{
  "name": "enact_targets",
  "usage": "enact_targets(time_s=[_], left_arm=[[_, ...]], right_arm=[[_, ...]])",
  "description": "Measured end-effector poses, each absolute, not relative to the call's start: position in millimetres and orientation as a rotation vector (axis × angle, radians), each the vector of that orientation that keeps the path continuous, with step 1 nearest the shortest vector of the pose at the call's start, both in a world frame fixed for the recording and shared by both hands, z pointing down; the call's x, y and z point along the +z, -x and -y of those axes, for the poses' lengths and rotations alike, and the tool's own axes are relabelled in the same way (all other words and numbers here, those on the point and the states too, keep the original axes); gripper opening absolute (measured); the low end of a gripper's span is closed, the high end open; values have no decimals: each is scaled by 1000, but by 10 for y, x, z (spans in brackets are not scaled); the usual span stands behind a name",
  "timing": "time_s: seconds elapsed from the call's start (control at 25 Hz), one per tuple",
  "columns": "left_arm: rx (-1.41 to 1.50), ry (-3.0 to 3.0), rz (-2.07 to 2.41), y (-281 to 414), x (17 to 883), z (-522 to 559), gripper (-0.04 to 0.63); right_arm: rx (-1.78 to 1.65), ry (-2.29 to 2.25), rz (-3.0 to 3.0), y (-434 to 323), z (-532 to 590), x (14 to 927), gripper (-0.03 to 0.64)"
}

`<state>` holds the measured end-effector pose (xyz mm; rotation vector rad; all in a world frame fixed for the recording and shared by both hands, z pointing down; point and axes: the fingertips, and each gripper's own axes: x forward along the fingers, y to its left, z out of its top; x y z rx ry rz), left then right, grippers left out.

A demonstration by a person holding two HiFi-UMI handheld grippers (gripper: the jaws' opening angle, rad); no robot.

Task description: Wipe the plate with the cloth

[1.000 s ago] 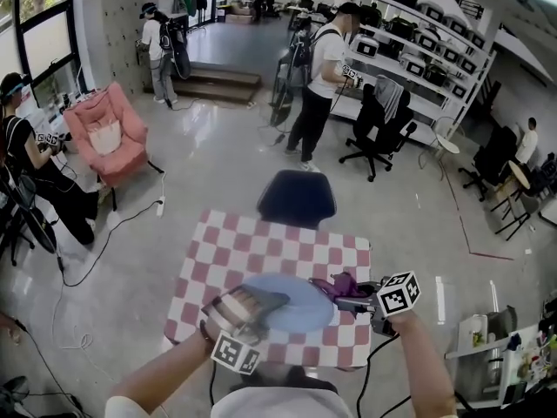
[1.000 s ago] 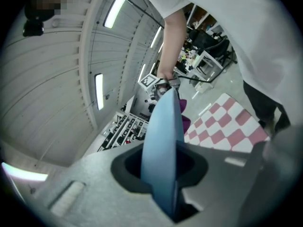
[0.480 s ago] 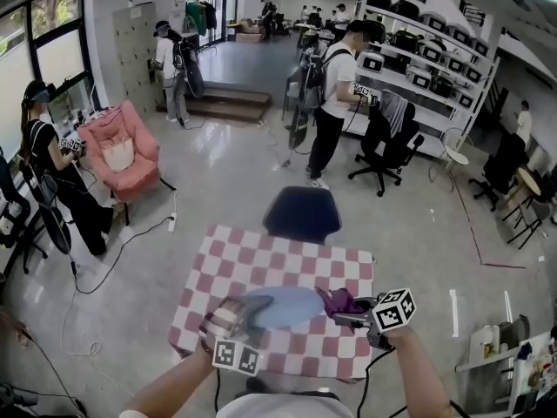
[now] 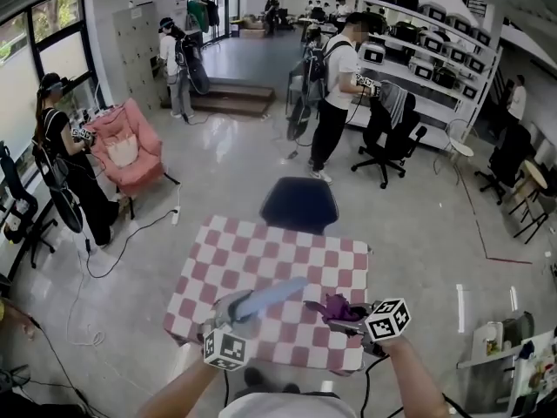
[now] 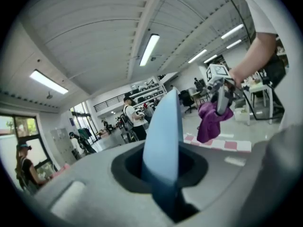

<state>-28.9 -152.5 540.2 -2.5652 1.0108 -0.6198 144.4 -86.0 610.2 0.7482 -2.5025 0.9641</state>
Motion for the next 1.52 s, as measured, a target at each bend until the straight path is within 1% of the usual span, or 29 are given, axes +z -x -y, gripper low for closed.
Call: enact_targets(time_s=[0.36,0.8,1.08,1.36,1.52], left_arm=[[-630,2695,-1208,251,5648,1008,74],[-593,2906,-1403,339,5800,512,74],[-588,3112,-1435,476,6052,288,74],[-475,3292,-1462,718,6138,311,74],[-399,3417,-1407,812,6124,314,75]], right_arm=[[901,-856,2522,-1662,627,6225,172],[867,-871,2527,-1598,238,6388,173],[936,-938,2463,-1500,93,6525,173],[960,-1045,2463,-1330,6,6452,173],[902,-1151,2494,-1193,-30,6322,173]])
